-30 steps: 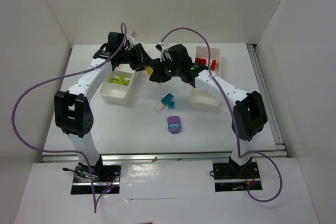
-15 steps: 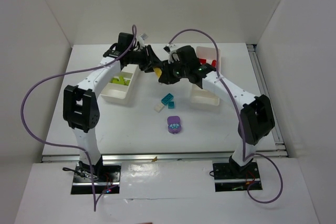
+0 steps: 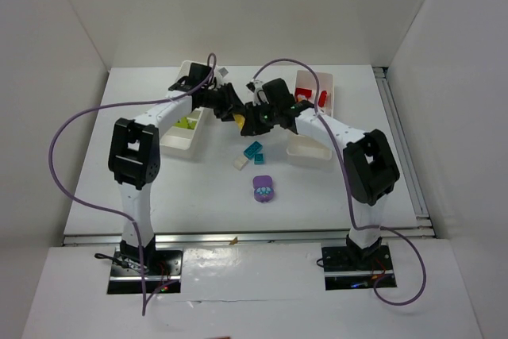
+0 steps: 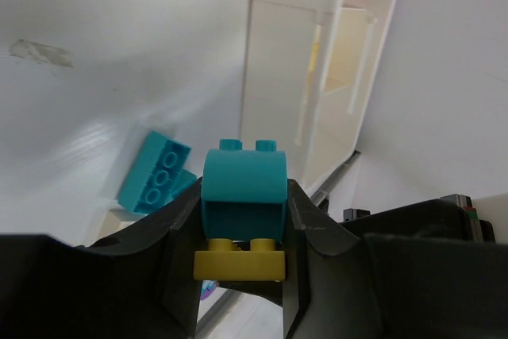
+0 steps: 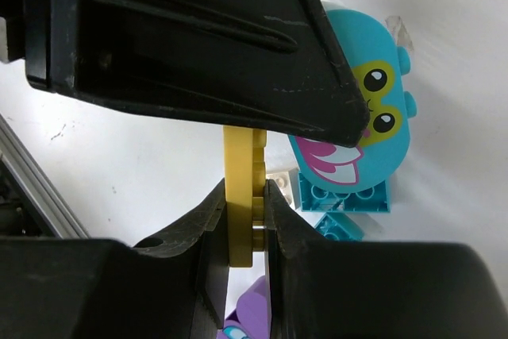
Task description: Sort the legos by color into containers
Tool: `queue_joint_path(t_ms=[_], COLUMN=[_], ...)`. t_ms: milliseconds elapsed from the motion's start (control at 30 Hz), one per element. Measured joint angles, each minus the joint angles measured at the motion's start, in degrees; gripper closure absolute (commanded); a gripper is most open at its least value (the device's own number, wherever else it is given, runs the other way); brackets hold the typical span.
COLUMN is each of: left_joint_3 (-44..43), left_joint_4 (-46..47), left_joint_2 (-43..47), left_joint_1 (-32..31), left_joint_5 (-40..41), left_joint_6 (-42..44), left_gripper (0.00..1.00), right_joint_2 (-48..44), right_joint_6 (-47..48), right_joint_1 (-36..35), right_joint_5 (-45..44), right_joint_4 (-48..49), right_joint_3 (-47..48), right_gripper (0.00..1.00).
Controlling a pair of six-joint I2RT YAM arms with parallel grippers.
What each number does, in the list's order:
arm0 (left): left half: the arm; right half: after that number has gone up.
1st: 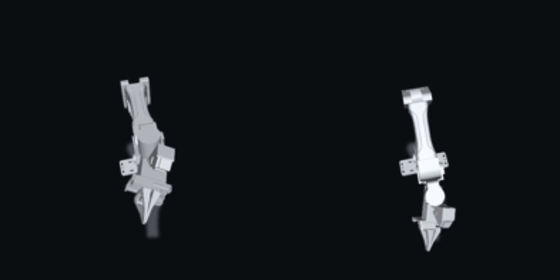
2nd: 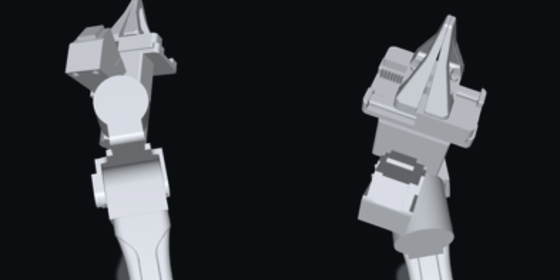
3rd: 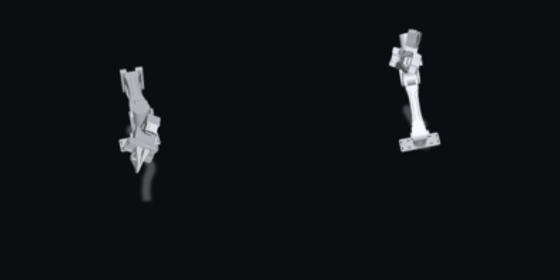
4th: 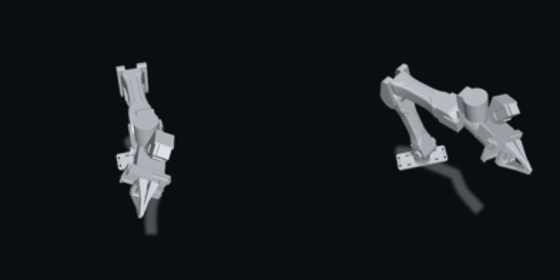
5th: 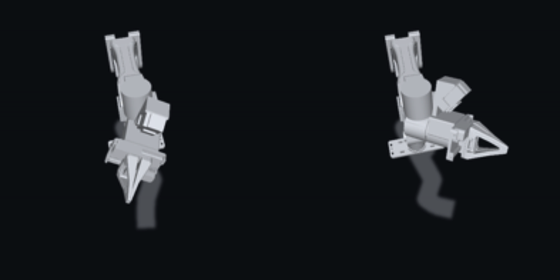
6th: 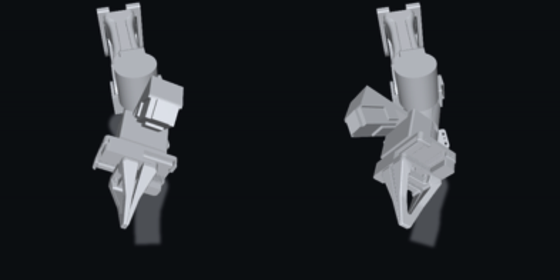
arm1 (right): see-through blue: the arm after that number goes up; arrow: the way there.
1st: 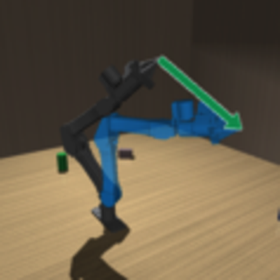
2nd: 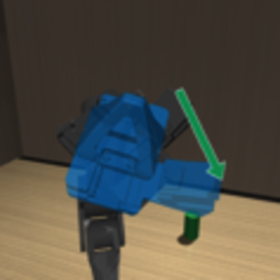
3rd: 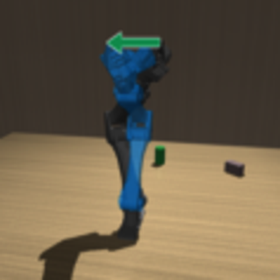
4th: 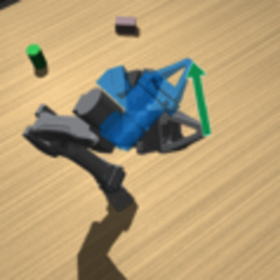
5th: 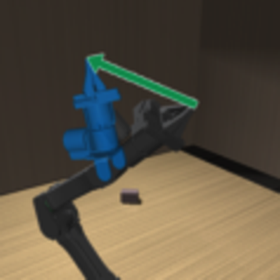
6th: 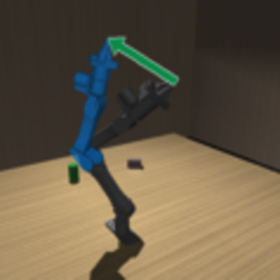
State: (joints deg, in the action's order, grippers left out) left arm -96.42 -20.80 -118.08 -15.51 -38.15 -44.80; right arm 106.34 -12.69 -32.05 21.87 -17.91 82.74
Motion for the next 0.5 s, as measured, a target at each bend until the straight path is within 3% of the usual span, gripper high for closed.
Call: queue_joint_path(t_ms=[67,200,267,500], left_joint_3=[0.17,0.83,0.94,0.94], left_joint_4=[0.33,0.39,0.2,2.01], left_joint_2=[-1.46,-3.52,-4.2,-5.14], left_joint_1=[-0.02,-0.04,-0.07,0.26], left_joint_5=[0.55,1.44,1.9,7.67], left_joint_6=[0.02,0.26,0.76,4.96], left_gripper=[0.66,0.66,0.53,0.33], right_joint_2=[1.46,4.09,4.98,5.64], right_joint_6=[-1.01,-2.23,-2.62,-3.13], right_joint_1=[0.24,0.61,0.61,0.94], right_joint_5=[0.79,2.29,2.67,4.68], right_joint_4=[1.38,2.93,3.5,2.12], right_joint_3=[-0.61,-1.53,-1.75,-2.6], right_gripper=[1.0,1.0,1.0,1.0])
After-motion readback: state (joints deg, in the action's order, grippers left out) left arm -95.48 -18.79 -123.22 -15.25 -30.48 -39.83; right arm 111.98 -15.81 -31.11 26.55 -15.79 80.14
